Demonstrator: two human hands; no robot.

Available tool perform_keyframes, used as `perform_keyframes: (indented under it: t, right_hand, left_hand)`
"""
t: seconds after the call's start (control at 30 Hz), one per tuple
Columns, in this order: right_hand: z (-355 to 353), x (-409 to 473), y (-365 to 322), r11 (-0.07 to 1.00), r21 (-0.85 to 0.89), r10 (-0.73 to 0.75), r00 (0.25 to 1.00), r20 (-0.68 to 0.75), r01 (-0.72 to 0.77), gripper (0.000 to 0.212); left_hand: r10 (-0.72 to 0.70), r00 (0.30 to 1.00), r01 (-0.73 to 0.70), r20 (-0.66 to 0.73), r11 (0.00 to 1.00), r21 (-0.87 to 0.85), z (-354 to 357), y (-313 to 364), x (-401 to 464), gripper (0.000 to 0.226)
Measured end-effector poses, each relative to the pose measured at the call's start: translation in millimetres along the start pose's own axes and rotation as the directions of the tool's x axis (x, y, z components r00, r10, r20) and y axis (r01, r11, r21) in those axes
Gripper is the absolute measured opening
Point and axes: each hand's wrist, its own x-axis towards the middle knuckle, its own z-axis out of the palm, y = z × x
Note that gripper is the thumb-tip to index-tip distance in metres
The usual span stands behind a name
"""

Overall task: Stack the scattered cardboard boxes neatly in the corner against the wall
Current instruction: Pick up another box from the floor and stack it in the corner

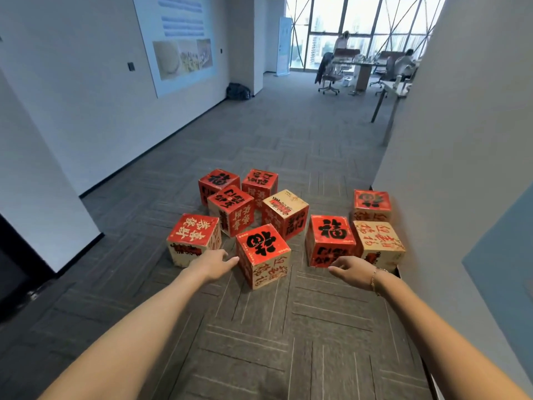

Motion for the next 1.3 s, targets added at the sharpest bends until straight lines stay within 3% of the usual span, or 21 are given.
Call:
perform_keyframes:
  t: [0.5,0.73,1.0,1.3]
  right_hand:
    - [-97.8,279.2,-17.7,0.987,-0.093,-0.117,0.988,0.103,0.127,0.040]
    - [-105.1,373.8,-29.4,0.979,-0.123,-0.144,0.976,0.164,0.165,0.039]
    - [-99.7,483.4,-18.4,0.990,-0.116,-0.058,0.983,0.173,0.079,0.039]
    - [-76.7,612.9,-9.8,0.999,-0.046,0.026,0.989,0.144,-0.019,0.041]
  left_hand:
    - [-0.174,0.976,0.144,-0.129,0.966,-0.215,-26.8,45.2,223.9,0.058]
    - [-0.250,0.964,0.221,-0.088,0.942,-0.253,-23.7,36.5,300.3,0.059]
    - [-0.292,0.956,0.276,-0.013,0.919,-0.281,-13.9,19.0,411.0,0.051]
    - [-0.358,0.933,0.350,0.030,0.886,-0.305,5.9,-7.6,519.4,0.057]
